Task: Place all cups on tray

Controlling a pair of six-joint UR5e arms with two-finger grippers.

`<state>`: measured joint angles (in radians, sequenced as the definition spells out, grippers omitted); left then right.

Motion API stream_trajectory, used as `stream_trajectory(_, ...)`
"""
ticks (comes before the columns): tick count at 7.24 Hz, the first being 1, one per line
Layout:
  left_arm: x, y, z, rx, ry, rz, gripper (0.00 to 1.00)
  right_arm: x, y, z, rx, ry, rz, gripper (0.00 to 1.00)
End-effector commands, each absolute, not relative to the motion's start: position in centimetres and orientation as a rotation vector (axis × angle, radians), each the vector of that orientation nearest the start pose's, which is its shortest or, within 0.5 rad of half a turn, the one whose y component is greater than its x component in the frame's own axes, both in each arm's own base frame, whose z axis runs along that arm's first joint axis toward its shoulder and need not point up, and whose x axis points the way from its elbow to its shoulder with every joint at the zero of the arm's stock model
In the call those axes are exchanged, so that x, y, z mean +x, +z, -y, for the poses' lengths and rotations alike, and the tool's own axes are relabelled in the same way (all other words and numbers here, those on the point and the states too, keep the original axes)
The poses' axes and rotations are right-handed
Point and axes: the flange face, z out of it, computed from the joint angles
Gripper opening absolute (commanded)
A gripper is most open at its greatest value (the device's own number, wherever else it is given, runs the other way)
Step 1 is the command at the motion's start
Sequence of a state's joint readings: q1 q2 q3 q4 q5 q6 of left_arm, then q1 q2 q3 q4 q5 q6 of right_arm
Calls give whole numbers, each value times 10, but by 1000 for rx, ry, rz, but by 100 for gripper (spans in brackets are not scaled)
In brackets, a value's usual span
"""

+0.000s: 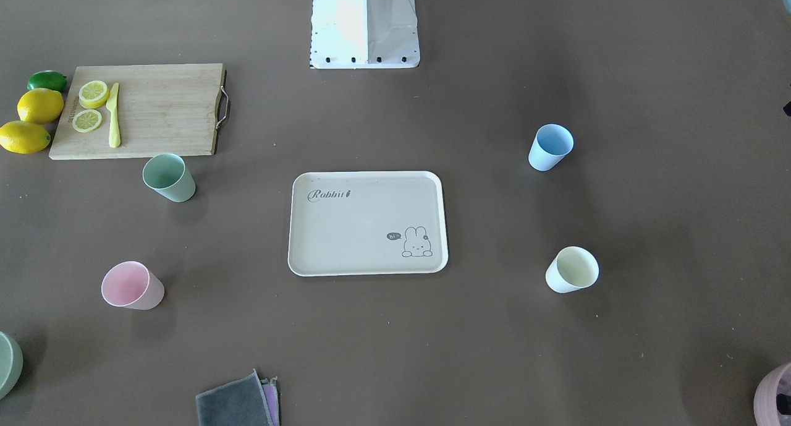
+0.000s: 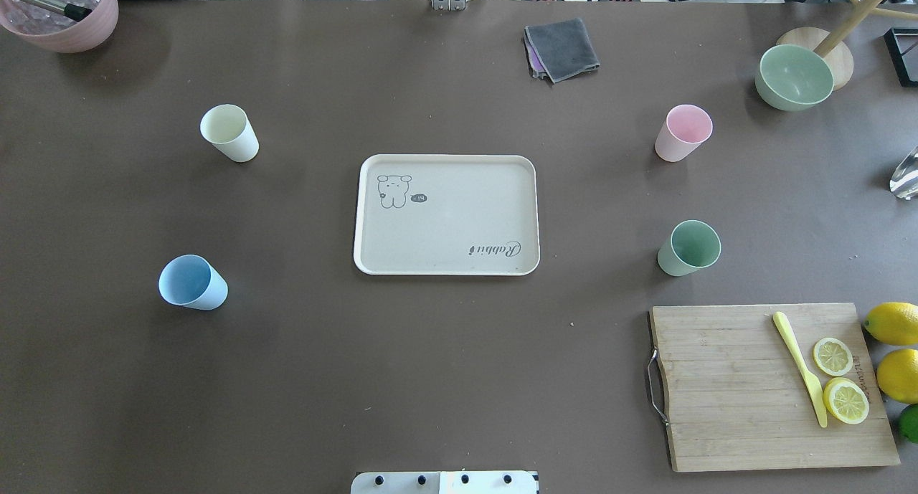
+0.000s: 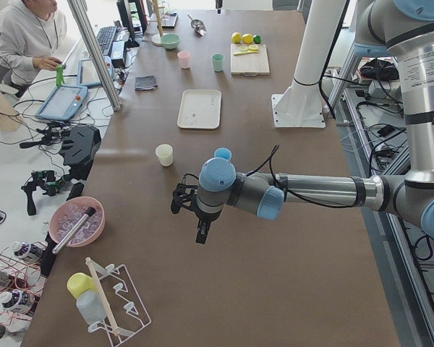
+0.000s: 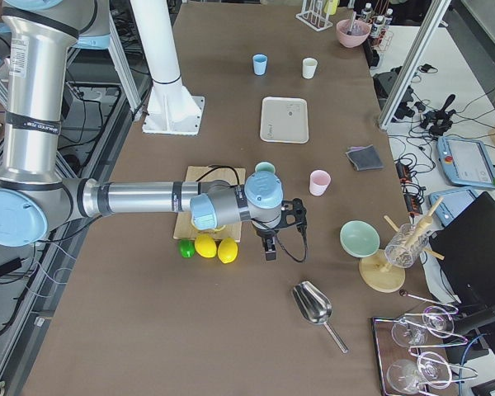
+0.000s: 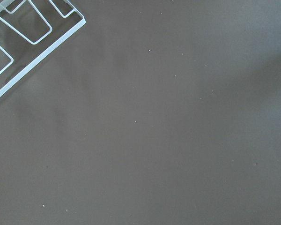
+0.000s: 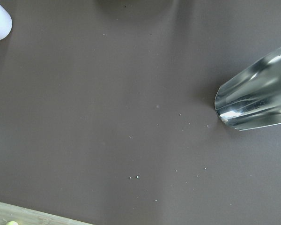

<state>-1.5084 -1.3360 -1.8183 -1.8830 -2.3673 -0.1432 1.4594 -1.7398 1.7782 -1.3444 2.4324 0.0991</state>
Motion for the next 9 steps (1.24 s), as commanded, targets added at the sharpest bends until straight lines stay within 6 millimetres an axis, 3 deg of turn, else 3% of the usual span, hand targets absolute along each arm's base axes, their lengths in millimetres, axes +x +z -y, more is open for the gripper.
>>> stream_trajectory(1, -36, 605, 414, 227, 55, -816, 98, 1, 601, 439, 142, -126, 892, 100)
stream_trajectory(2, -36, 603, 414, 241, 55, -818, 98, -10, 594, 442, 126, -114, 905, 100)
stream_trajectory(4, -36, 602, 415, 247, 58, -818, 98, -53, 566, 458, 113, -111, 932, 100)
stream_trajectory(9, -32, 603, 419, 249, 74, -820, 98, -196, 508, 446, 26, 26, 1031, 100)
